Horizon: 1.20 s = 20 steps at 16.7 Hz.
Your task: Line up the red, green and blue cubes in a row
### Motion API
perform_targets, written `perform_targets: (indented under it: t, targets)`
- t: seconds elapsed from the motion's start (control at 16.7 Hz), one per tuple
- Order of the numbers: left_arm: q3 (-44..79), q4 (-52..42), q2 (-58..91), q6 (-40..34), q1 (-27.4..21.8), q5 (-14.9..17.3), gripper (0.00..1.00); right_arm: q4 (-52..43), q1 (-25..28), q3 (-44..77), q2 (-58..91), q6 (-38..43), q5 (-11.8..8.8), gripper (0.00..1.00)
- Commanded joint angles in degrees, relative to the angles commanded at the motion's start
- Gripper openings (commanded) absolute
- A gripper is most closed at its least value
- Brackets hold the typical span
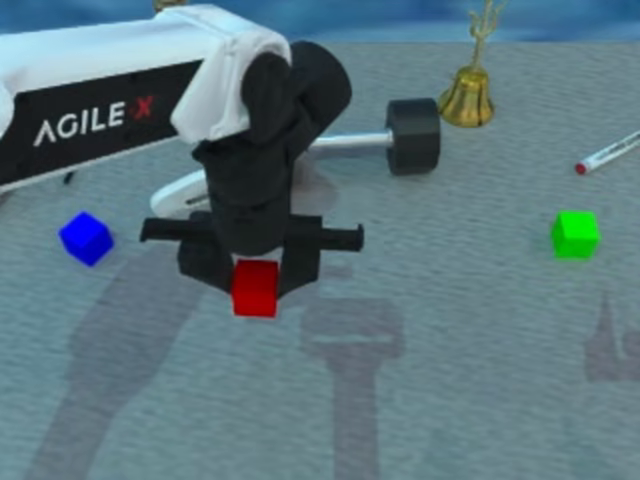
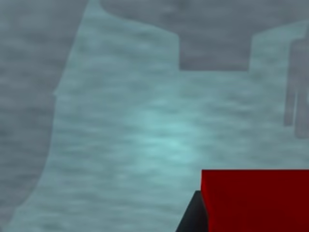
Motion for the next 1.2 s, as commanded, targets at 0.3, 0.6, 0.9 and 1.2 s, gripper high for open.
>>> perform_targets:
  t: [0.3, 0.6, 0.9, 1.2]
  targets:
    - [-5.1, 1.5, -4.5, -6.7, -1.6, -0.4, 0.00, 0.0, 0.0, 0.0, 0.0, 0.0, 0.0, 1.00]
    - [-5.6, 2.3, -4.0, -6.5, -1.4, -0.4, 0.00, 0.0, 0.0, 0.0, 0.0, 0.0, 0.0, 1.00]
    - [-12.0, 12.4, -0.8, -6.5, -1.3, -0.3, 0.00, 0.0, 0.0, 0.0, 0.0, 0.0, 0.0, 1.00]
    - [-14.8, 16.4, 0.7, -6.5, -1.4, -0.3, 0.00, 0.0, 0.0, 0.0, 0.0, 0.0, 0.0, 1.00]
